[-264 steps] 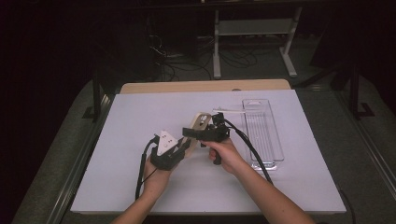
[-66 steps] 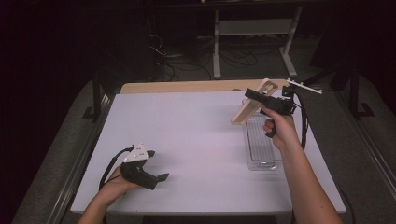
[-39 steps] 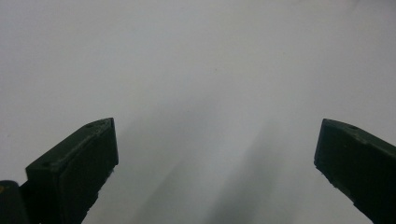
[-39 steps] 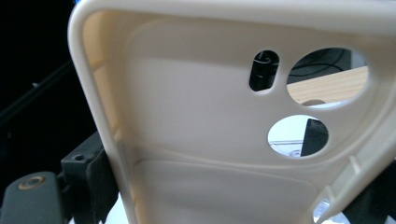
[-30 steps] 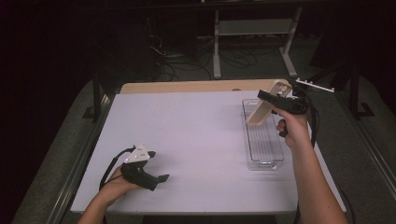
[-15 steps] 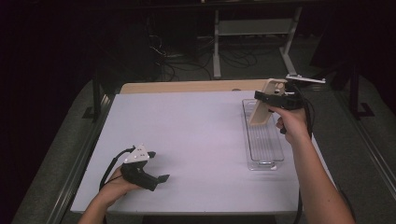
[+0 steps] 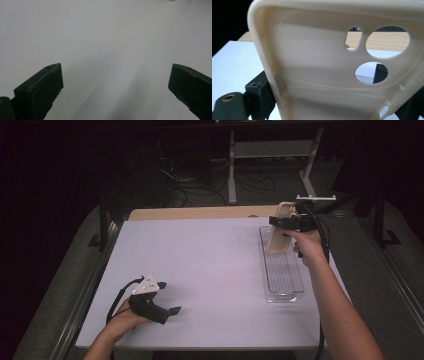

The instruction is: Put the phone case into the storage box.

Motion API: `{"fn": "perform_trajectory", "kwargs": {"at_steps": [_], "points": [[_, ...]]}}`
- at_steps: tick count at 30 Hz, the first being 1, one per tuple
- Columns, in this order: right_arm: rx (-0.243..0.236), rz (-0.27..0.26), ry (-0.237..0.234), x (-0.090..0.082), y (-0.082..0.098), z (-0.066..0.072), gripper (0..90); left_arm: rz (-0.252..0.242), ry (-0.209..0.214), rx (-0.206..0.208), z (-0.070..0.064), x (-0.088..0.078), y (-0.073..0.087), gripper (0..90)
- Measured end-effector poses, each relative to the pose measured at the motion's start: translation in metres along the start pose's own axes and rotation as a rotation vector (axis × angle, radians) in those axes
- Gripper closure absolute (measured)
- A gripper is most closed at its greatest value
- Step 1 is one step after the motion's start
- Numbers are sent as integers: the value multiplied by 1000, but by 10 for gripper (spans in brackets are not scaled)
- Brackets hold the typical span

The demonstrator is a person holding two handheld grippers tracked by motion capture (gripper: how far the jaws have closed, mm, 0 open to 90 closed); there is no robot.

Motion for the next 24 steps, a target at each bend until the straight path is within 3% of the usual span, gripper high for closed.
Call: {"fn": "perform_trajectory", "kwargs": {"at_steps": [10, 24], "points": [[-36, 28, 68, 12, -12, 5, 98, -1, 5, 2, -2, 1, 0, 0], [-21, 69, 127, 37, -19, 5, 99, 2, 7, 5, 0, 0, 0, 0]]}}
Point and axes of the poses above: each handheld gripper's, and its own axes: x roughly forward along the jaws, y roughly out of its underside, z roughly to its left, the point moved 5 cm from there along x, roughly forward along the jaws, and after that the axes turned 15 degrees about y, right-handed, at the moved point
